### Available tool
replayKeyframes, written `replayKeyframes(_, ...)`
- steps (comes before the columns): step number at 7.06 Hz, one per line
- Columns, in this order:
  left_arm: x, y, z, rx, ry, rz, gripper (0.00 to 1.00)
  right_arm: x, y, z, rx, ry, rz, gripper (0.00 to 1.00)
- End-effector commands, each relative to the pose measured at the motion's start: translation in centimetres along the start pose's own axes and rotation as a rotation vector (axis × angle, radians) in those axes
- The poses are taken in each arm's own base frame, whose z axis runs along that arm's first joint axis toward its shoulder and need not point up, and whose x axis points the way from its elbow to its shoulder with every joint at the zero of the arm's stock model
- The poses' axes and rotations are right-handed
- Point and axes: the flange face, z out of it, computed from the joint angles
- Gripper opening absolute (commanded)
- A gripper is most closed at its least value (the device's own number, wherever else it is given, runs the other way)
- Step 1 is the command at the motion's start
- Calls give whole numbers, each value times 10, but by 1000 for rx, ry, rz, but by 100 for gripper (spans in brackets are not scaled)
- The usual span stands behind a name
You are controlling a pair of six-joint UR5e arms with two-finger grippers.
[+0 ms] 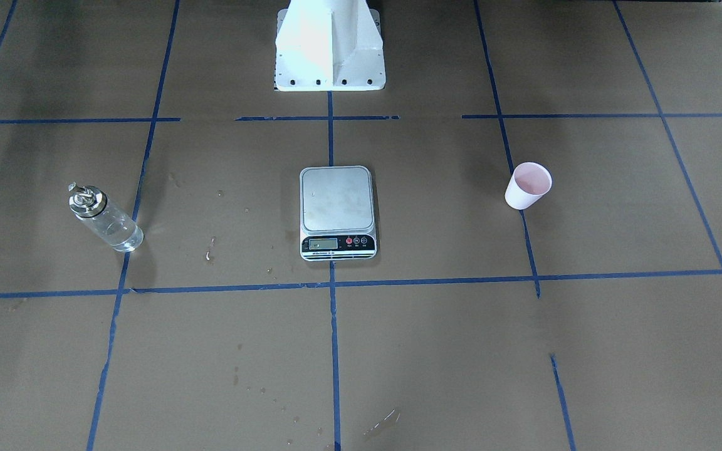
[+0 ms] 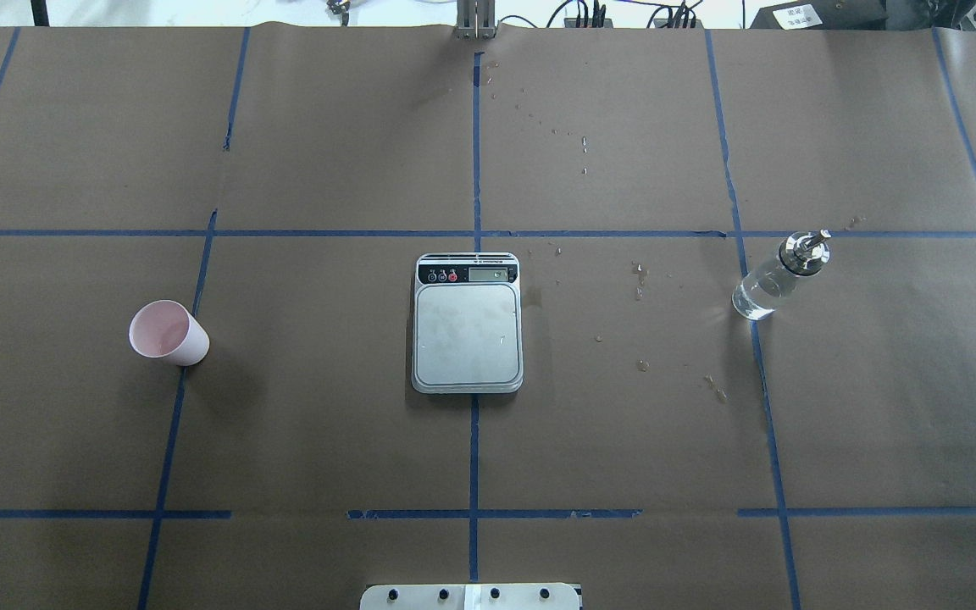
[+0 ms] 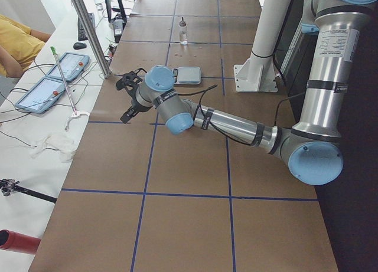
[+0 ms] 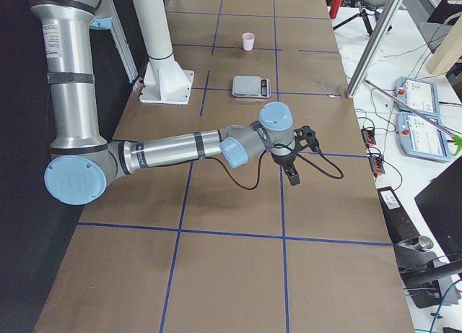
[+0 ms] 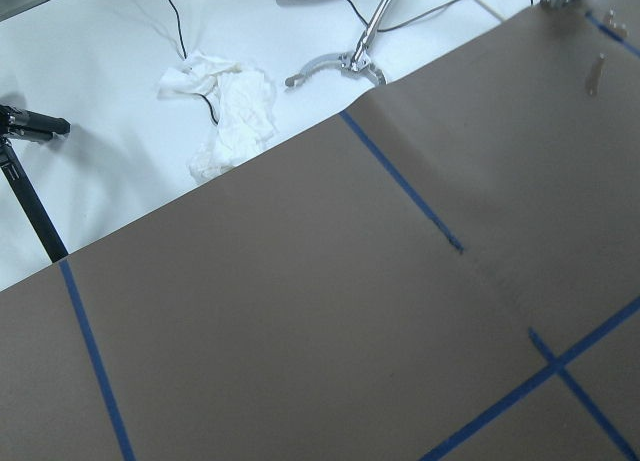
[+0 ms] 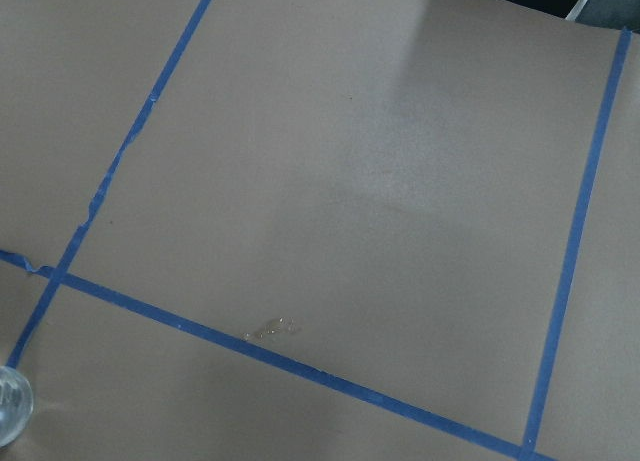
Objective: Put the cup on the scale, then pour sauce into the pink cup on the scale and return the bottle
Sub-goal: 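Move the left gripper down to the pink cup and grasp it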
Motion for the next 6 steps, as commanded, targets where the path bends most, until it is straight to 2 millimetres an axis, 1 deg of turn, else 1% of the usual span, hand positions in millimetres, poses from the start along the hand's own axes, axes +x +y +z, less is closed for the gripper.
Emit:
replayKeyframes(1,55,11,59,-4,1,-119,100,-2,-2,-1,4,-2,-2,100)
replayKeyframes(2,94,29,98,-3,-68,-216,100,-2,-1,-1,3,-2,0,100)
replayKeyframes(3,123,51,129,-13,-110,-311,100,-1,1,0,-1,-2,4,100)
replayKeyframes(4,136,79,122,-50,-101,-380,90,0,3,0,-3,-1,12,100)
replayKeyframes(5,157,103,100,-98,-102,-472,67,0,3,0,-2,-1,20,100)
replayKeyframes(6,183,105,100,-145,-134,-525,64,0,3,0,-2,-1,20,100)
